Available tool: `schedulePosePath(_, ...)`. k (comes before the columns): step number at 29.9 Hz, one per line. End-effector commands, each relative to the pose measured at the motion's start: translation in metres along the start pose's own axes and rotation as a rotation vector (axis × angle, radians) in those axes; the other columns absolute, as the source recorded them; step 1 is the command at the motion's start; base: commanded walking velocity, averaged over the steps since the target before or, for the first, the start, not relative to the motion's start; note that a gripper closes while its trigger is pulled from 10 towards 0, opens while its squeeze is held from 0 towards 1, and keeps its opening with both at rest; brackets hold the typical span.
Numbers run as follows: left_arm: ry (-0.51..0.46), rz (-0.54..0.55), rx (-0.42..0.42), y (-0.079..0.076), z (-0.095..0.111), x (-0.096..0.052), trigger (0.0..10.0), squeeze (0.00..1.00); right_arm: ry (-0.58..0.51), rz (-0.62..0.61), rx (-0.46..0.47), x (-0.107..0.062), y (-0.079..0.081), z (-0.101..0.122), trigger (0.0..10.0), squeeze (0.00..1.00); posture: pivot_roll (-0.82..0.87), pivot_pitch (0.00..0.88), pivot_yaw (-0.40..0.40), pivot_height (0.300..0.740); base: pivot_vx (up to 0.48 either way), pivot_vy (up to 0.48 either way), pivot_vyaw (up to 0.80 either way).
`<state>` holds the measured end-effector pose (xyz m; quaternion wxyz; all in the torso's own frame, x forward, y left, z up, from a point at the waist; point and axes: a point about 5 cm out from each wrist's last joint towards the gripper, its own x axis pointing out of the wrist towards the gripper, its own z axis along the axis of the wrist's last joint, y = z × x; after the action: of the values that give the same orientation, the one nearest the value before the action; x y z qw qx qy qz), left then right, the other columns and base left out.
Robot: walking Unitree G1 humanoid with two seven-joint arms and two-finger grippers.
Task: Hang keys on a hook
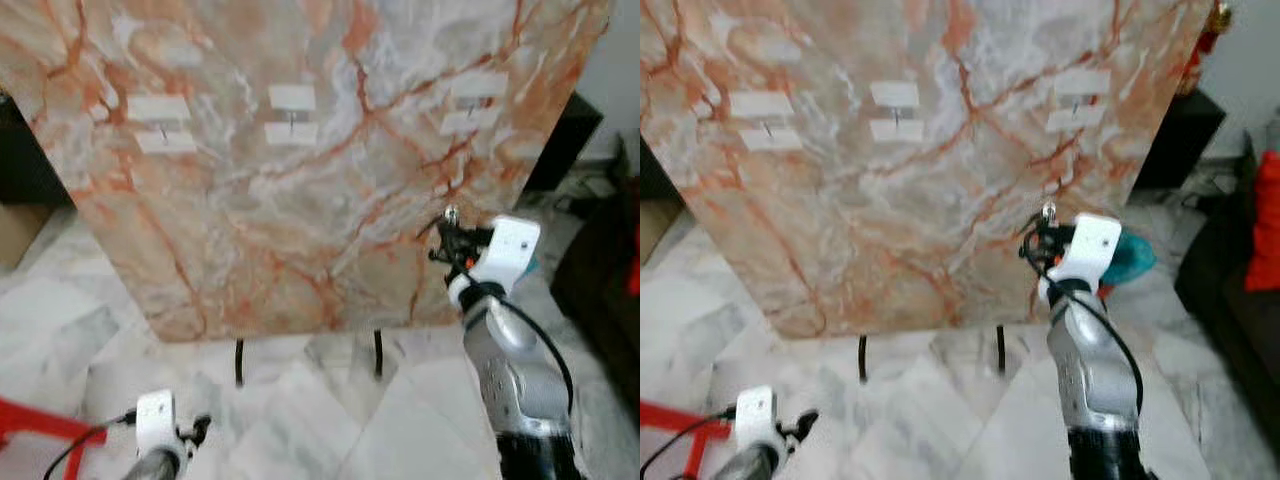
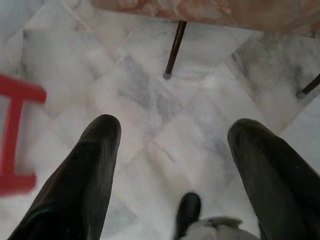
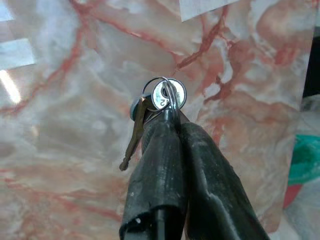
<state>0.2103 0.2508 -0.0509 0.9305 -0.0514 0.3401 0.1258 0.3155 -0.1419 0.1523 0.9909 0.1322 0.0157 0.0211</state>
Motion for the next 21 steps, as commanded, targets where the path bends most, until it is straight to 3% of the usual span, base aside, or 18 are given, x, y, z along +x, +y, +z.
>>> schedulePosePath(1,0.0,-0.017,-0.008,-0.006,0.001,0.001,10.0,0.0,-0.017,-0.016,-0.016,0.0,-0.005,0.004,10.0,0.0,0.03,0.061,0.005,0.74,0.0,0.0,-0.77)
schedulePosePath(5,-0.003,-0.028,-0.007,-0.008,0.001,0.001,10.0,0.0,-0.015,-0.02,-0.021,0.001,-0.005,0.004,10.0,0.0,0.03,0.06,0.005,0.74,0.0,0.0,-0.6)
schedulePosePath(21,-0.026,-0.067,-0.045,-0.012,0.002,0.001,10.0,0.0,-0.052,-0.12,-0.022,0.003,-0.016,0.007,10.0,0.0,0.04,0.056,0.005,0.74,0.0,0.0,0.0)
